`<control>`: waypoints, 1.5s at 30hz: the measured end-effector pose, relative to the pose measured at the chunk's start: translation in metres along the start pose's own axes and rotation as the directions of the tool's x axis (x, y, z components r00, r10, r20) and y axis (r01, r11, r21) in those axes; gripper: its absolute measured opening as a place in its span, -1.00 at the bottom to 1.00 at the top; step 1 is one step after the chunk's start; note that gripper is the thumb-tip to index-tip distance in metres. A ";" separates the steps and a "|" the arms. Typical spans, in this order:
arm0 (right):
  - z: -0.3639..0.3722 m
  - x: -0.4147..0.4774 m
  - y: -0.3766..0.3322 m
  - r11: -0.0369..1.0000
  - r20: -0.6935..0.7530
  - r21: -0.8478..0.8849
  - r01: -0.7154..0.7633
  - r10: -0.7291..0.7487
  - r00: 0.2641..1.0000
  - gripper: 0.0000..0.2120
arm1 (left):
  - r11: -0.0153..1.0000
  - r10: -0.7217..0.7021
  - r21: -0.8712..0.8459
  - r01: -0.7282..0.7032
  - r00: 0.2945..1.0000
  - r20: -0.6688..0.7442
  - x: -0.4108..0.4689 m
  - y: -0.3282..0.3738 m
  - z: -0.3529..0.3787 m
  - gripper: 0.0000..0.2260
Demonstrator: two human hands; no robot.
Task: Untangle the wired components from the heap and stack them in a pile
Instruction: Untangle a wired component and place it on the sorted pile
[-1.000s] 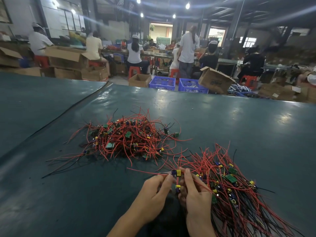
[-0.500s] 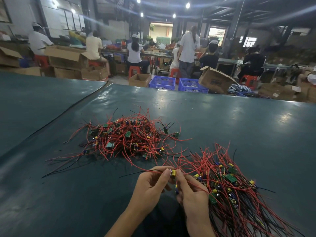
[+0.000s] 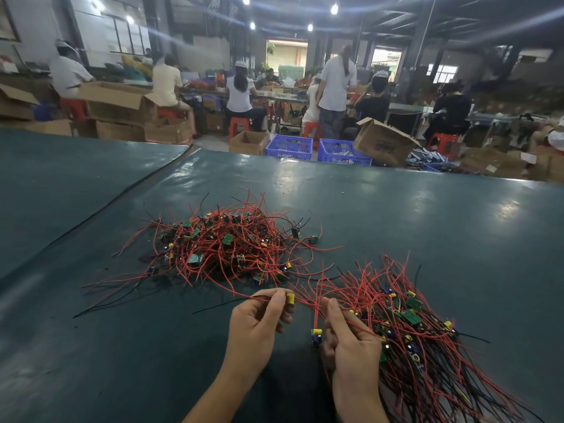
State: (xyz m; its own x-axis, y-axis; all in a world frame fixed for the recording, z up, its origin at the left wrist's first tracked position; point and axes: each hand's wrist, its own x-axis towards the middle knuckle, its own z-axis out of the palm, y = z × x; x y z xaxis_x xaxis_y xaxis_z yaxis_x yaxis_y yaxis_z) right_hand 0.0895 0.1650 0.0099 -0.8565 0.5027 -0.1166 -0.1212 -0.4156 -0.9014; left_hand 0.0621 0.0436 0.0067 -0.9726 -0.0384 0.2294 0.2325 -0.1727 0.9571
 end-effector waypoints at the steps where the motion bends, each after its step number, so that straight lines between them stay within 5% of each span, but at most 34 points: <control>1: -0.001 0.001 -0.001 1.000 -0.009 0.009 0.002 -0.002 1.000 -0.84 | 1.000 0.000 -0.010 0.000 1.000 -0.013 0.001 0.000 -0.001 -0.78; 27: 0.003 -0.003 0.005 0.980 0.087 -0.191 -0.054 0.071 0.994 -0.70 | 0.995 -0.103 0.023 0.101 0.986 0.128 -0.002 0.004 0.002 -0.85; 39: 0.004 -0.006 0.006 0.974 0.193 -0.213 0.076 -0.034 0.981 -0.76 | 0.991 -0.093 0.109 0.075 0.980 0.175 -0.004 0.005 0.002 -0.91; 45: 0.003 -0.001 0.007 0.989 0.111 -0.146 0.037 -0.020 0.994 -0.84 | 0.996 -0.054 0.073 0.041 0.982 0.181 -0.004 0.003 0.001 -0.84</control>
State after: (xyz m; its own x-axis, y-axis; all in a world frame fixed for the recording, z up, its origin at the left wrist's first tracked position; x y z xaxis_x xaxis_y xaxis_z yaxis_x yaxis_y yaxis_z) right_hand 0.0882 0.1591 0.0053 -0.9041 0.4242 -0.0513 -0.0781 -0.2820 -0.9562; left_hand 0.0664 0.0437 0.0093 -0.9670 0.1497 0.2060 0.1922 -0.1014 0.9761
